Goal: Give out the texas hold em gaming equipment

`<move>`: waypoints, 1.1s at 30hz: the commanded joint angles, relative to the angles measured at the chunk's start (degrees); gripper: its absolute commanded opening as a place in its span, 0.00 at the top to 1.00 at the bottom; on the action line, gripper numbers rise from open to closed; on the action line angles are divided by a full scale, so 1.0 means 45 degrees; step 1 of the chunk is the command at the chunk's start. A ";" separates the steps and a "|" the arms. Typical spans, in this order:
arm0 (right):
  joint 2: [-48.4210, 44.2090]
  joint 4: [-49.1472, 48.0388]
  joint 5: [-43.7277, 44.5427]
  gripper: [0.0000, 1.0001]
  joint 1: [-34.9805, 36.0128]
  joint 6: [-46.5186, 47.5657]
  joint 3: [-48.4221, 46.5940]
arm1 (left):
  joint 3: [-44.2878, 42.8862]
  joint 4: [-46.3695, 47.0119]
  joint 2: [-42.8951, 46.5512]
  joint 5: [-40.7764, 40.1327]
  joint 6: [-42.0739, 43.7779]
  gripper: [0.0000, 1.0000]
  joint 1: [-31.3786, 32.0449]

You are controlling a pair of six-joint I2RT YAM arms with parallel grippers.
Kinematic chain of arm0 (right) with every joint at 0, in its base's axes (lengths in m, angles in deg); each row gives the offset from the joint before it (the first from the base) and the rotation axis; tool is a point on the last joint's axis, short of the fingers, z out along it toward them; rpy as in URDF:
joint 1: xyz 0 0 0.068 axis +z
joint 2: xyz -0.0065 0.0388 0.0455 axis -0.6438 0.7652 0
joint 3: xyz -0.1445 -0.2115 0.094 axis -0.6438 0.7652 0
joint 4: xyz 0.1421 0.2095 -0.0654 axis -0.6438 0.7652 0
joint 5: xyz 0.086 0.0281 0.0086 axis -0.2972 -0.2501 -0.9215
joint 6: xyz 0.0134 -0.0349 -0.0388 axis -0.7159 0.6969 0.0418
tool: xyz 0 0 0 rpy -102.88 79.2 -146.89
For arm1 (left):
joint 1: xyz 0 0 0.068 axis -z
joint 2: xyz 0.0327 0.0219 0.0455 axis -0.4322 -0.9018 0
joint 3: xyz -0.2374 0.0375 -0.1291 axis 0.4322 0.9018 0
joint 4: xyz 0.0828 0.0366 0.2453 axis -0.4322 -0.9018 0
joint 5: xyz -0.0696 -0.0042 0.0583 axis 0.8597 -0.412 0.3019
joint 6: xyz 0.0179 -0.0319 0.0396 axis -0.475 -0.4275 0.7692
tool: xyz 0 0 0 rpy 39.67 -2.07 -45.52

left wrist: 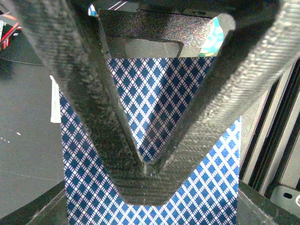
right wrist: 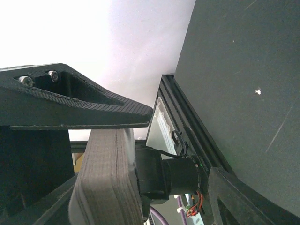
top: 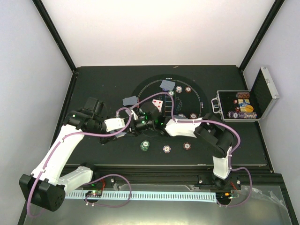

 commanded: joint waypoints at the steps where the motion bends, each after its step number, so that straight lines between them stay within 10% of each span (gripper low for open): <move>1: 0.0057 -0.0340 -0.0271 0.34 -0.0168 -0.0102 0.0127 | -0.0524 -0.0270 0.0020 0.0311 0.0151 0.98 -0.0022; 25: -0.2472 0.1261 -0.0064 0.98 -0.1347 0.1276 0.1660 | -0.0471 -0.0219 0.0009 0.0252 0.0141 0.98 -0.0022; 33: -0.3267 0.3180 -0.0367 0.99 -0.2151 0.2551 0.1463 | -0.0465 -0.0244 0.0073 0.0202 0.0142 0.98 -0.0022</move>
